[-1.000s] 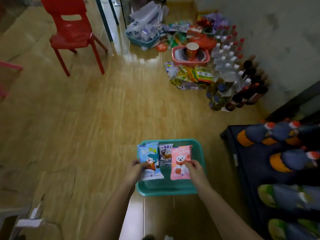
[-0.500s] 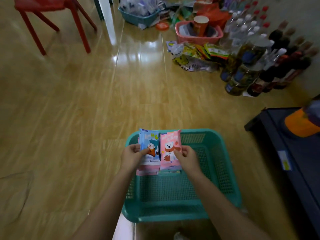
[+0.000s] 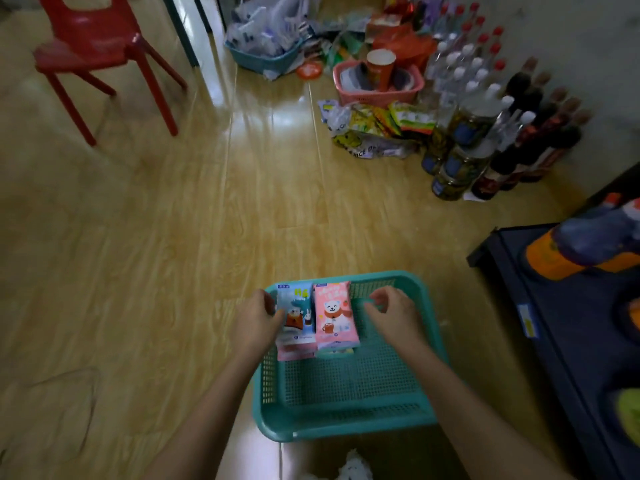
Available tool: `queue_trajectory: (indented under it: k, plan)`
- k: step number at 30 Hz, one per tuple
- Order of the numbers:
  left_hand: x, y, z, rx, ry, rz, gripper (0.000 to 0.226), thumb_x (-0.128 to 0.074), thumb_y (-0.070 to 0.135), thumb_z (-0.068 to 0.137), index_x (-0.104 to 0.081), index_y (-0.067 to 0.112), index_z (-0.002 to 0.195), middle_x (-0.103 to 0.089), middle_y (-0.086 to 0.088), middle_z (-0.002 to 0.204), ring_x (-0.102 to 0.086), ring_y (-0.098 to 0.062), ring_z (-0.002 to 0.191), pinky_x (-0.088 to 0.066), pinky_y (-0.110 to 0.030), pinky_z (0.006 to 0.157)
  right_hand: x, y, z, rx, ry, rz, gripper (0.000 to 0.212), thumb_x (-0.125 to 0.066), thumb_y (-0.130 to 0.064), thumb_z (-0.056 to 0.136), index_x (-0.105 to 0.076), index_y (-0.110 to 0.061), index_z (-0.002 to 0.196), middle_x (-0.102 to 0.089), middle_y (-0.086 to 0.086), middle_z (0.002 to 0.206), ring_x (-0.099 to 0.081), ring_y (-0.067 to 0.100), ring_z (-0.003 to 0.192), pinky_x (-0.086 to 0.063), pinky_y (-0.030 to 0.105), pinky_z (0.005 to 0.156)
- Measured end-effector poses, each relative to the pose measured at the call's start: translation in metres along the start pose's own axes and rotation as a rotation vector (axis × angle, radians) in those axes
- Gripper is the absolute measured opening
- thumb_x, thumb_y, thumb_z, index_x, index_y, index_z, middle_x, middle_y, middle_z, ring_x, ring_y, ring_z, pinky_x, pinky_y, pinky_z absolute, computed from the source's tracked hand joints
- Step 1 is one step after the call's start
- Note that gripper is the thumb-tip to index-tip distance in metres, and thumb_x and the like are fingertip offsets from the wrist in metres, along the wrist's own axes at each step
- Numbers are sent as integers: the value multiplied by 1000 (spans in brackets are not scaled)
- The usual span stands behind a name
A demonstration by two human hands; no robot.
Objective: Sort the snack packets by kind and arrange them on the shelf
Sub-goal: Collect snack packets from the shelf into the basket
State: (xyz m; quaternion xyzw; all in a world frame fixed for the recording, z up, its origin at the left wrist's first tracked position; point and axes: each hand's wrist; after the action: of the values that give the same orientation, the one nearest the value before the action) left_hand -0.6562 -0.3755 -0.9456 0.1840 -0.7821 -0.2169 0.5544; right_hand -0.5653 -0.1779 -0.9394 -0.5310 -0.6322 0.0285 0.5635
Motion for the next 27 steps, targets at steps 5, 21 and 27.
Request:
queue_trajectory:
  k: [5, 21, 27]
  plan:
    - [136, 114, -52, -238, 57, 42, 12, -58, 21, 87, -61, 9, 91, -65, -3, 85, -59, -22, 74, -38, -29, 59, 166, -82, -69, 70, 70, -21, 15, -58, -21, 89, -65, -13, 100, -67, 6, 101, -62, 22, 89, -51, 37, 80]
    - [495, 455, -291, -811, 159, 224, 17, -57, 40, 87, -58, 25, 79, -57, 8, 64, -64, -22, 70, -41, -29, 54, 601, -255, -399, 88, 538, -182, 19, -54, -31, 91, -60, -25, 109, -62, -8, 107, -59, 12, 98, -52, 31, 77]
    - [506, 474, -361, -1003, 19, 177, 22, -57, 38, 88, -59, 20, 76, -53, 7, 58, -59, -22, 60, -42, -31, 53, 620, -242, -527, -98, 690, -182, 22, -53, -34, 91, -60, -28, 110, -60, -12, 109, -58, 12, 101, -52, 34, 78]
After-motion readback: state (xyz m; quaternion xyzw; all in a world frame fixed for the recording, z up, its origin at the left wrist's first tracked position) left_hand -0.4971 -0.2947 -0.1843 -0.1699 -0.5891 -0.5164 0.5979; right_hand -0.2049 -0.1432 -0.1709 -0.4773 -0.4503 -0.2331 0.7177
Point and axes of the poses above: each hand's wrist, its own z-axis towards the middle knuckle, its own x-axis out of the back of the hand, y = z × x
